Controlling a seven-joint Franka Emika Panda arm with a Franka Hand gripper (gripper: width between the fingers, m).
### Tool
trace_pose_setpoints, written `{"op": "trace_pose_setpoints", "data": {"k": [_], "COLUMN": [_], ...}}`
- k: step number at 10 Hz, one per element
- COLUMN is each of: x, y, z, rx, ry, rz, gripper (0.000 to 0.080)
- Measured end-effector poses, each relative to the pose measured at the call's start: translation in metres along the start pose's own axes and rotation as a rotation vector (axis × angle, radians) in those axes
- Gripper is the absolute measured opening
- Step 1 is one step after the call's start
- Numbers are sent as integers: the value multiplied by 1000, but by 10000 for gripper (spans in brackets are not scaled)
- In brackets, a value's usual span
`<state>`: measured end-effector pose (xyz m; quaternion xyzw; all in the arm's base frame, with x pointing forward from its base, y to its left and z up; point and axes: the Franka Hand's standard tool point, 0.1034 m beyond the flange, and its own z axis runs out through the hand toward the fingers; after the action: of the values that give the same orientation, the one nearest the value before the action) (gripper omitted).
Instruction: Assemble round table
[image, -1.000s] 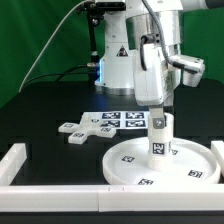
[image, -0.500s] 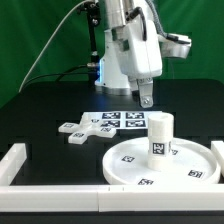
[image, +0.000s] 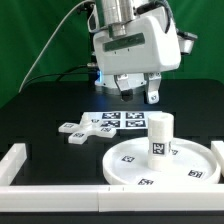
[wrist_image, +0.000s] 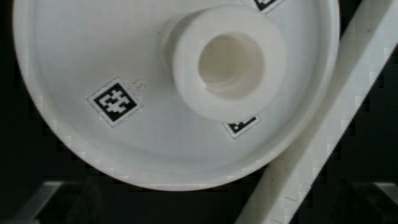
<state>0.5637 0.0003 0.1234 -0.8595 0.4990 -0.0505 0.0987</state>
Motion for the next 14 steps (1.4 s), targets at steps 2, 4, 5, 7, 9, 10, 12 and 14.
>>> {"op": "trace_pose_setpoints", "data": {"k": [2, 4, 5, 7, 9, 10, 12, 14], "x": [7, 14, 16, 12, 14, 16, 34, 45], "y": [15, 36, 46, 44, 46, 47, 79, 114], "z": [2, 2, 4, 9, 9, 9, 9, 13], "rx": [-12, -28, -41, -45, -58, -64, -90, -127], "ry": [8, -6, -10, 44, 41, 41, 25, 41], "rz": [-225, -411, -475, -577, -723, -789, -1045, -1136], "gripper": [649, 649, 649, 649, 649, 649, 649, 649]}}
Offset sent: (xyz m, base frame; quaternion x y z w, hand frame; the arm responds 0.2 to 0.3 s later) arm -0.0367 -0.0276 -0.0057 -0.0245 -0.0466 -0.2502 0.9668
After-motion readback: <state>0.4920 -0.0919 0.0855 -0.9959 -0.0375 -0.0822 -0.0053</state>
